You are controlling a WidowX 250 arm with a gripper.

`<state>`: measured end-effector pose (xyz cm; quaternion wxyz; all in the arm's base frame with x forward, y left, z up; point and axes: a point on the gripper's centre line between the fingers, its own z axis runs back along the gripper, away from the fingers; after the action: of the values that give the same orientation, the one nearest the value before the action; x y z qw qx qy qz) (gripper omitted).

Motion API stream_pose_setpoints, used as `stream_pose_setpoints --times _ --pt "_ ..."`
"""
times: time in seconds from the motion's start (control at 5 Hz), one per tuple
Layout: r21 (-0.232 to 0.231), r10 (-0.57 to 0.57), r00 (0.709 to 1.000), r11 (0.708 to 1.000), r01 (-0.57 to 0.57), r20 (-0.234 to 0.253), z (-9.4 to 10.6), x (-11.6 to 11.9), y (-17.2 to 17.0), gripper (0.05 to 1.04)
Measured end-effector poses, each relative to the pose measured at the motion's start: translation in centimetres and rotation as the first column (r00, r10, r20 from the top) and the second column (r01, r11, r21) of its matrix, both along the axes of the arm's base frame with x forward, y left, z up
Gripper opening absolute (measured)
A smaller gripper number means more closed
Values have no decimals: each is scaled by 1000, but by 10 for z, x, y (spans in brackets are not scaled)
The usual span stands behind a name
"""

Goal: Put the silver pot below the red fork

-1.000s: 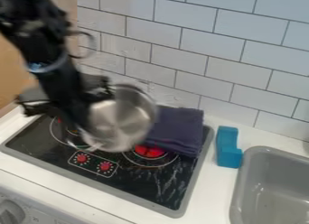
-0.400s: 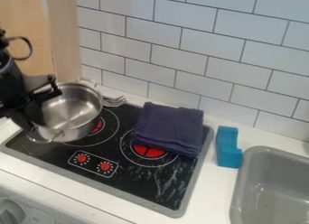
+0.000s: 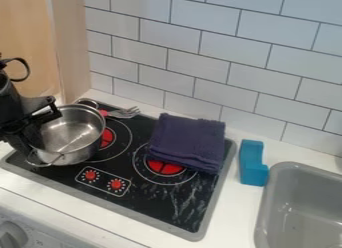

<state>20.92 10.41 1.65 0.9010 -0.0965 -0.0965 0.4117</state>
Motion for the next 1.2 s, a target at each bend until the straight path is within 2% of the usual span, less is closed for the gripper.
stream_pose_setpoints --times 0.2,0.4,0.6,0.8,1.0,1.2 --pt "-7 1 1000 1000 -1 -16 -7 -1 0 81" --pt "-7 18 1000 1000 -19 -23 -7 -2 1 247" --pt "-16 38 999 999 -38 -26 -7 -2 0 519" --pt "-19 42 998 999 -42 -43 -8 -4 0 834" --pt "-20 36 998 999 -37 -49 -5 -6 -1 1019" --pt "12 21 1000 1000 -21 -4 13 -4 1 1007"
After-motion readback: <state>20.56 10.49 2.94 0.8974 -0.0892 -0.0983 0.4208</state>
